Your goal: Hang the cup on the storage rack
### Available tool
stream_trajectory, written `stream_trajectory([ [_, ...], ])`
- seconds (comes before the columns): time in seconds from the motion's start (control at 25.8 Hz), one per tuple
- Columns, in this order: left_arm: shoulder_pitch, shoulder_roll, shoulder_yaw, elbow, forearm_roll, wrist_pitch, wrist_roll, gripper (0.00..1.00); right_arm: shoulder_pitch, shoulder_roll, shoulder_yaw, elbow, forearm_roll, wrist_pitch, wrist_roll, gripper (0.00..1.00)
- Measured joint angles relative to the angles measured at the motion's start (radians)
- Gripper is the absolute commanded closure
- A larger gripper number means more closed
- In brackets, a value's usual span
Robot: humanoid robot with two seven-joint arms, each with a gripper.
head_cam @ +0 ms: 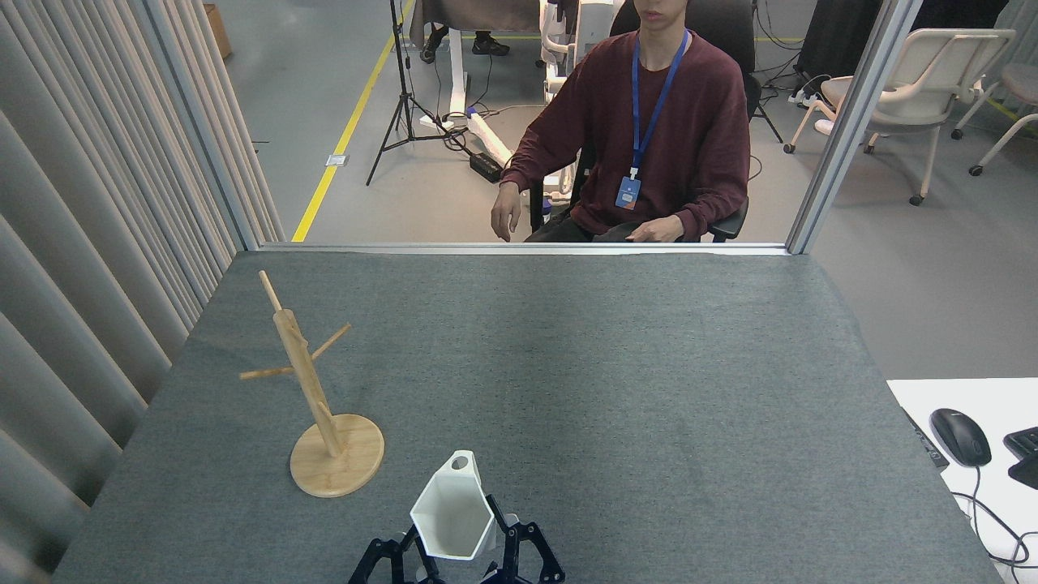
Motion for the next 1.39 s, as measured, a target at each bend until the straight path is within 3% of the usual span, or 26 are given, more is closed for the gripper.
stream_trajectory([
  [0.7,-0.01,0.001,0.007,-0.024,0.004,-0.025,-0.017,0.0,0.034,-0.012,0.062,0.0,0.048,0.038,-0.017,0.44],
  [0.74,-0.01,0.001,0.007,-0.025,0.003,-0.028,-0.018,0.05,0.037,-0.013,0.064,0.0,0.049,0.044,-0.019,0.43],
  [0.81,-0.01,0.003,0.007,-0.03,0.002,-0.033,-0.018,0.39,0.041,-0.014,0.066,-0.001,0.051,0.051,-0.023,0.41],
  [0.89,-0.01,0.006,0.006,-0.042,0.001,-0.039,-0.021,0.64,0.043,-0.016,0.067,-0.001,0.052,0.056,-0.031,0.41],
  [0.97,-0.009,0.008,0.006,-0.05,-0.003,-0.041,-0.026,0.74,0.044,-0.017,0.067,-0.003,0.053,0.057,-0.035,0.41],
  [1.08,-0.01,0.01,0.006,-0.057,-0.011,-0.042,-0.031,0.76,0.045,-0.019,0.067,-0.004,0.053,0.059,-0.038,0.4],
  [1.16,-0.011,0.011,0.006,-0.059,-0.014,-0.043,-0.033,0.75,0.045,-0.019,0.067,-0.004,0.053,0.061,-0.038,0.33],
  [1.24,-0.011,0.012,0.007,-0.059,-0.014,-0.044,-0.034,0.75,0.045,-0.019,0.067,-0.004,0.053,0.061,-0.038,0.32],
  [1.28,-0.012,0.012,0.007,-0.06,-0.014,-0.044,-0.035,0.74,0.045,-0.019,0.066,-0.004,0.053,0.061,-0.038,0.27],
  [1.32,-0.012,0.013,0.007,-0.06,-0.015,-0.045,-0.036,0.74,0.045,-0.019,0.066,-0.005,0.052,0.061,-0.039,0.11],
  [1.36,-0.013,0.013,0.007,-0.059,-0.015,-0.045,-0.037,0.74,0.045,-0.019,0.065,-0.005,0.052,0.061,-0.039,0.02],
  [1.39,-0.013,0.013,0.007,-0.058,-0.015,-0.046,-0.037,0.73,0.045,-0.019,0.063,-0.006,0.05,0.061,-0.039,0.02],
])
